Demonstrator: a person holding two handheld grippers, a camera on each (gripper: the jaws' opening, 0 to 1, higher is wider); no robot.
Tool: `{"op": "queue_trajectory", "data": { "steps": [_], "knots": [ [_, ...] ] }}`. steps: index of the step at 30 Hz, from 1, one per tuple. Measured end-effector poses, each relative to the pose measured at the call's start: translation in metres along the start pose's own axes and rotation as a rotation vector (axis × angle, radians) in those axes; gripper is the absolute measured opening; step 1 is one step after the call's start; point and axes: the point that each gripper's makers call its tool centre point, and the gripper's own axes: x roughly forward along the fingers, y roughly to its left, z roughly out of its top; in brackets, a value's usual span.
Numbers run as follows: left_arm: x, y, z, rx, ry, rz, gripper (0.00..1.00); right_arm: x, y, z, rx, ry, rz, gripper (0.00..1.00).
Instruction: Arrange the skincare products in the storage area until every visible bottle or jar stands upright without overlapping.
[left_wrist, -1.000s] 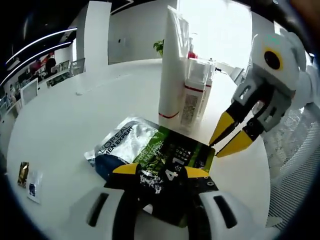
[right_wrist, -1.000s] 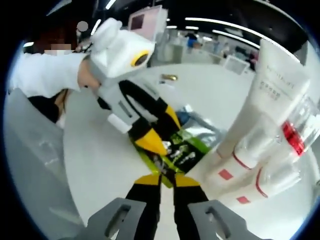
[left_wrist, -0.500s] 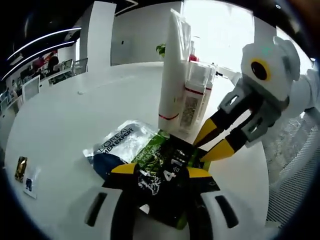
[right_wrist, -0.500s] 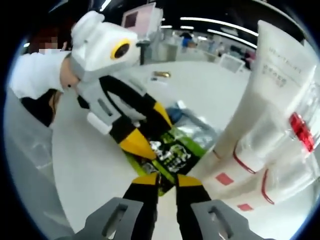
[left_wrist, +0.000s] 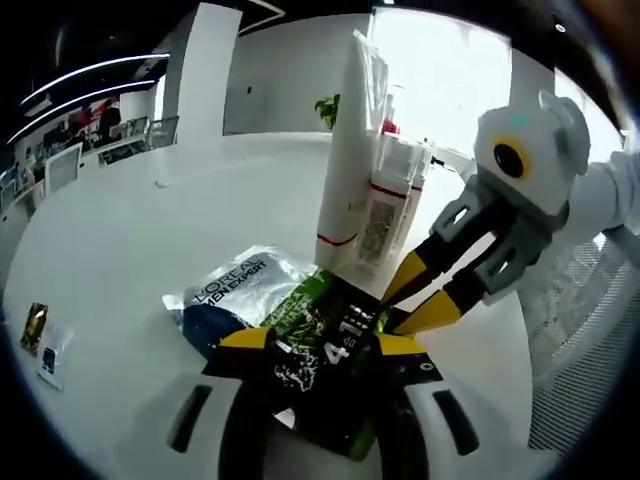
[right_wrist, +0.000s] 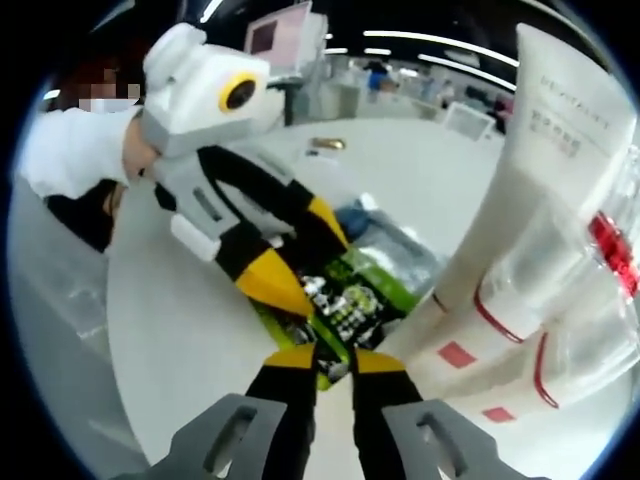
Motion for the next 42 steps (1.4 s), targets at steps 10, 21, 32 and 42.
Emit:
{"op": "queue_trajectory", "data": {
  "steps": [10, 21, 32, 42],
  "knots": [
    [-0.01, 0.0, 0.004, -0.004, 0.011, 0.0, 0.42, 0.0, 0.0, 0.0, 0.002, -0.001, 0.004, 0.05],
    [-0.031, 0.007, 0.009, 0.008, -0.002, 0.034, 0.43, -0.003, 0.011, 0.002, -0.016, 0.0, 0.04, 0.22],
    [-0.06, 0.02, 0.013, 0.015, -0.02, 0.08, 0.47, -0.014, 0.016, 0.03, -0.039, -0.072, 0.032, 0.33],
    [-0.091, 0.044, 0.016, 0.003, -0.041, 0.167, 0.53, -0.024, 0.025, 0.052, -0.06, -0.13, 0.036, 0.37]
  ]
}}
